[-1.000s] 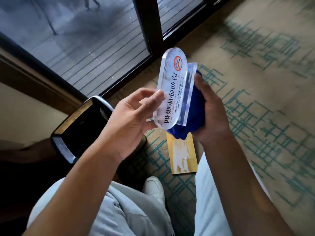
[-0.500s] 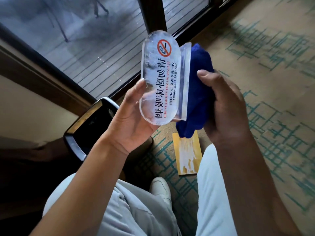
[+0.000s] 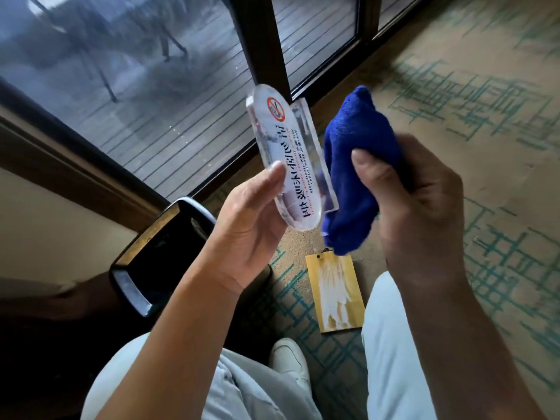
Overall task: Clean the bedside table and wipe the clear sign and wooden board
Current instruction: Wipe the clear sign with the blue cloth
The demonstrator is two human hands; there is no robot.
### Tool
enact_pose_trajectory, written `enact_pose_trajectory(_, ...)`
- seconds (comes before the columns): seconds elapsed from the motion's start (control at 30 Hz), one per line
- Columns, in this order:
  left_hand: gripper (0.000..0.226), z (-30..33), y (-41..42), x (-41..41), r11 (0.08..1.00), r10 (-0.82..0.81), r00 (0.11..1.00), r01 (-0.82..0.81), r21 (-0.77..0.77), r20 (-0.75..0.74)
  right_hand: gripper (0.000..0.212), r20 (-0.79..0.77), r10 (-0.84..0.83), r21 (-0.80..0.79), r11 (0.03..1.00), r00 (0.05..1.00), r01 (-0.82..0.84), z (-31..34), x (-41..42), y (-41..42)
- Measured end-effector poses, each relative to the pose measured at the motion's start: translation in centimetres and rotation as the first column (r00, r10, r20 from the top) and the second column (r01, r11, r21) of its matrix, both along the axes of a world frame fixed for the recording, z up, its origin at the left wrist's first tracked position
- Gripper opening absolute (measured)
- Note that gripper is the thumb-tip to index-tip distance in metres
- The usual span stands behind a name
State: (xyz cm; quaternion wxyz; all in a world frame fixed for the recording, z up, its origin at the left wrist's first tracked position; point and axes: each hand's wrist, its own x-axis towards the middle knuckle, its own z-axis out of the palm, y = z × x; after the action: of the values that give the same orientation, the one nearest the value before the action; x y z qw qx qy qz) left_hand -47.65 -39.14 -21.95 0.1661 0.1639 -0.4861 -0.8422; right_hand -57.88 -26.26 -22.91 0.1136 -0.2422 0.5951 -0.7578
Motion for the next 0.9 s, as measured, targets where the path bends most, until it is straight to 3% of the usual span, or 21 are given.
enact_pose_trajectory(0.13,0.075,-0.1,0.2,0.3,0.978,-0.015,0.997,0.03,-0.204,0.072,0.03,-0.146,-0.098,0.021,0.995,0.984,0.102,1.8,-0.7,-1.2)
enact_pose_trajectory(0.23,0.075,0.2,0.7,0.2,0.964,-0.012,0.996,0.034,-0.264,0.084,0.03,-0.194,-0.102,-0.015,0.995,0.976,0.101,3.1,-1.2,-2.3)
enact_pose_trajectory(0.7,0.066,-0.1,0.9,-0.7,0.961,0.156,0.985,-0.134,-0.24,0.074,0.03,-0.244,0.106,0.306,0.951,0.964,-0.027,-0.8,0.2,-1.1)
enact_pose_trajectory(0.9,0.063,-0.8,0.6,-0.9,0.976,0.171,0.978,-0.151,-0.158,0.121,0.029,-0.198,0.114,0.324,0.945,0.974,-0.045,-3.0,1.3,0.6)
